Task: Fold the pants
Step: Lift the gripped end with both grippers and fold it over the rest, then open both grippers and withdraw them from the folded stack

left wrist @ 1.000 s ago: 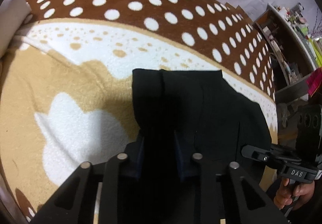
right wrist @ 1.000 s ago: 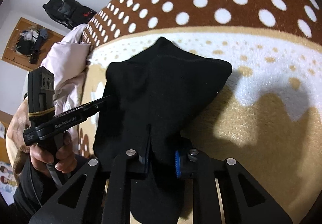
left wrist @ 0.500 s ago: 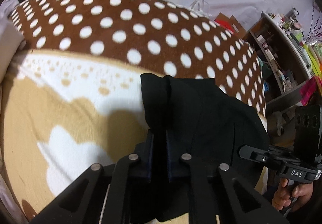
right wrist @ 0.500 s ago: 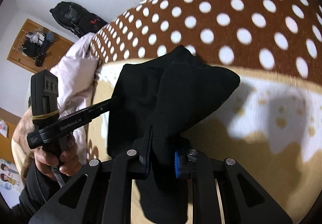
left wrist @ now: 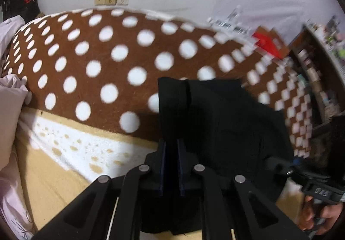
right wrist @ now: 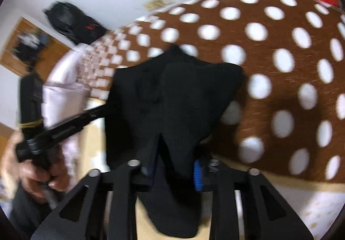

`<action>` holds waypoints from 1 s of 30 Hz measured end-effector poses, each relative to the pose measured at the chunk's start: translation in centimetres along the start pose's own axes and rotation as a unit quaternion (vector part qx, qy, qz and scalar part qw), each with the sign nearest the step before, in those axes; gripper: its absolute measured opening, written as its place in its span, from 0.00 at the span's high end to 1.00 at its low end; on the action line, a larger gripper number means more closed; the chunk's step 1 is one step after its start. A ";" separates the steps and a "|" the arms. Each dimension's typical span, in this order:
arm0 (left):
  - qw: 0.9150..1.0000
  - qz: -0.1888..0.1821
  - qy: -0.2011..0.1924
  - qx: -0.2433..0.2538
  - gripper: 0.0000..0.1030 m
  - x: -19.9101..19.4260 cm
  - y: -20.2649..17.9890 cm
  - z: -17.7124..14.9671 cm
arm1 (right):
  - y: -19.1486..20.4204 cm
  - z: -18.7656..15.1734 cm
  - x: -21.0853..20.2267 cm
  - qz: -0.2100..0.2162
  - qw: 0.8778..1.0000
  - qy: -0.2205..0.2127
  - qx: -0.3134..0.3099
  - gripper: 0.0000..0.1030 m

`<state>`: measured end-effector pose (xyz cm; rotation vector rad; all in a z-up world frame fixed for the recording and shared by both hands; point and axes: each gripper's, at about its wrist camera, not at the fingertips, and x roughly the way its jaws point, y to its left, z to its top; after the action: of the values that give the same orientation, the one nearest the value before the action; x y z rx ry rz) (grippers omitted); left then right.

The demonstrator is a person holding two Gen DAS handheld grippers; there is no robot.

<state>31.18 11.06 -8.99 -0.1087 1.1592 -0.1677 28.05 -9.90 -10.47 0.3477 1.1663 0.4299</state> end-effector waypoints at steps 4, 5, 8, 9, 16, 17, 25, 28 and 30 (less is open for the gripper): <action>1.000 0.005 -0.003 -0.025 0.84 0.9 1.3 -0.9 | -0.9 -0.9 -0.5 -0.026 1.000 -0.011 -0.008 0.59; 0.999 0.010 -0.007 -0.031 0.84 0.6 1.7 -1.2 | -0.9 -1.2 -1.1 -0.035 0.999 -0.017 -0.012 0.59; 0.999 0.031 -0.027 -0.034 0.84 -1.2 2.5 -2.2 | -0.6 -2.1 -3.0 -0.053 0.998 -0.033 -0.022 0.59; 0.998 0.036 -0.033 -0.034 0.84 -2.0 2.6 -2.6 | -0.4 -2.3 -3.5 -0.056 0.997 -0.037 -0.023 0.59; 0.996 0.064 -0.063 -0.016 0.84 -7.8 -0.2 -6.4 | 2.0 -5.6 -7.4 -0.064 0.996 -0.063 -0.029 0.59; 0.996 0.060 -0.066 -0.016 0.84 -8.4 -0.8 -7.0 | 2.4 -6.2 -7.8 -0.064 0.995 -0.063 -0.032 0.59; 0.995 0.071 -0.076 0.005 0.84 -12.2 -5.3 -12.6 | 4.2 -12.5 -9.5 -0.086 0.994 -0.041 -0.059 0.59; 0.995 0.074 -0.069 0.003 0.84 -13.0 -5.8 -14.7 | 4.3 -14.9 -9.9 -0.087 0.994 -0.031 -0.055 0.59; 0.995 0.078 -0.064 0.004 0.84 -13.5 -6.2 -16.2 | 4.2 -16.3 -10.4 -0.087 0.995 -0.029 -0.049 0.59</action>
<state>10.62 7.48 -2.13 -0.0214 1.0354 -0.0262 8.85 -10.74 -5.95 0.1707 1.1052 0.3205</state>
